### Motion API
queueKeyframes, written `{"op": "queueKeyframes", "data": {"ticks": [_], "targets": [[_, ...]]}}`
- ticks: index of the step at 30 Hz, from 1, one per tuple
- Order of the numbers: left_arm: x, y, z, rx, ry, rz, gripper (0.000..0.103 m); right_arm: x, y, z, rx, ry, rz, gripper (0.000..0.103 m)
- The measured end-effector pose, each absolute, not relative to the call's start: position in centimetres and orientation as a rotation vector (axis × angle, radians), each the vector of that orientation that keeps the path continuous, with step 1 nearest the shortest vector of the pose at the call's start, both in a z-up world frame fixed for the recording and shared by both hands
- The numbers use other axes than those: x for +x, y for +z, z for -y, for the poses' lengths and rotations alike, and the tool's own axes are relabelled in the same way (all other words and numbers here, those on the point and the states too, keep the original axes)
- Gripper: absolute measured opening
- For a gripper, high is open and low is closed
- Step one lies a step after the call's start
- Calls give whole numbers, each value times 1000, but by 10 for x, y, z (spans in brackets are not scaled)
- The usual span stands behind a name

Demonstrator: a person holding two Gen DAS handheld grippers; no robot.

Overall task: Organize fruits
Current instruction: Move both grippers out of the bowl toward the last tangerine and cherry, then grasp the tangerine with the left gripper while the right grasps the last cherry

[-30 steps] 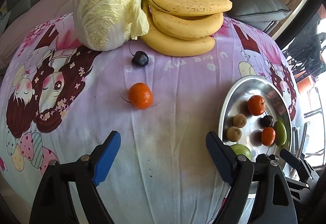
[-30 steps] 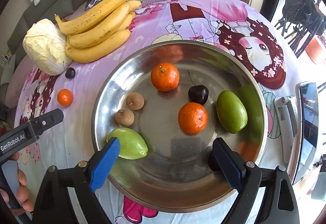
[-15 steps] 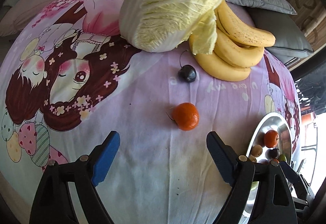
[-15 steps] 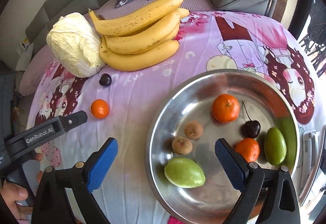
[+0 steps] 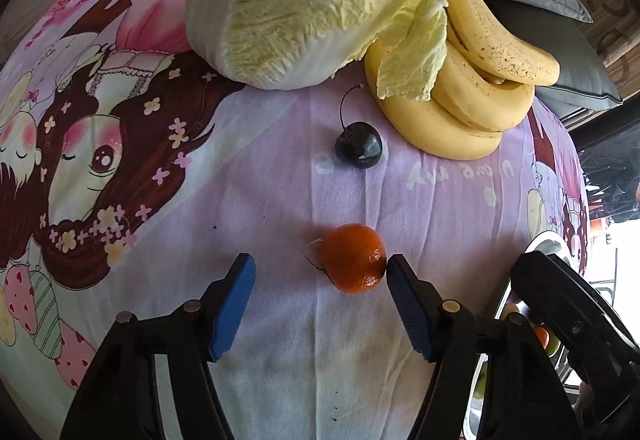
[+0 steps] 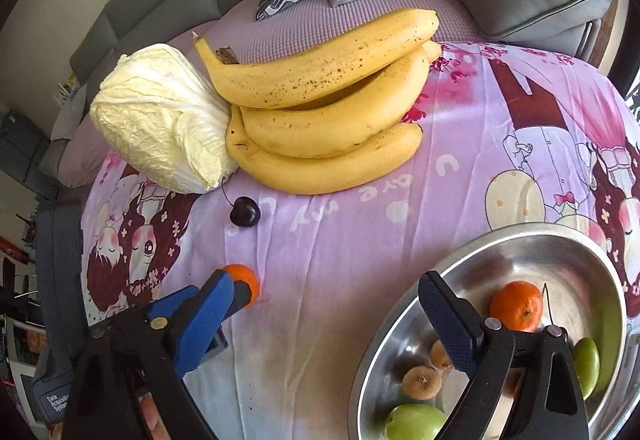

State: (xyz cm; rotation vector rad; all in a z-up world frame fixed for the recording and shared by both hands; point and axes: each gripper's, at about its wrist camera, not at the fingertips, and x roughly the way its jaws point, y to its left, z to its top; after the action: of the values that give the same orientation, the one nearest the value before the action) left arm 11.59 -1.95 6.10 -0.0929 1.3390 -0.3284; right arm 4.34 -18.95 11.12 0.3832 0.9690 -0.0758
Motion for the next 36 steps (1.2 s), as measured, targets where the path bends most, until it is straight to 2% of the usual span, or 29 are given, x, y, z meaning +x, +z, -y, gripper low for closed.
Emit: {"op": "queueKeyframes", "data": {"ticks": [4,7,9,11,19,21,25,31,36], "targets": [[120,57,22,-98,-346,-1337,59,59,108,186,378,-52,-979,95],[123,53,26,-101,-364,-1343,49,71,107,183,373,-43,-984,94],[124,52,28,-115,-382,-1339,41,79,107,180,369,-31,-986,92],[128,52,30,-135,-399,-1333,37,87,106,177,366,-16,-990,89],[137,54,-6,-212,-282,-1320,37,117,96,153,338,51,-1013,70],[140,54,-18,-235,-240,-1315,37,125,93,144,323,68,-1019,61],[144,54,-32,-274,-203,-1307,37,138,85,131,303,86,-1033,55],[149,54,-30,-297,-210,-1305,37,147,79,122,272,80,-1039,32],[151,53,-22,-305,-202,-1304,37,142,80,119,251,73,-1023,30]]}}
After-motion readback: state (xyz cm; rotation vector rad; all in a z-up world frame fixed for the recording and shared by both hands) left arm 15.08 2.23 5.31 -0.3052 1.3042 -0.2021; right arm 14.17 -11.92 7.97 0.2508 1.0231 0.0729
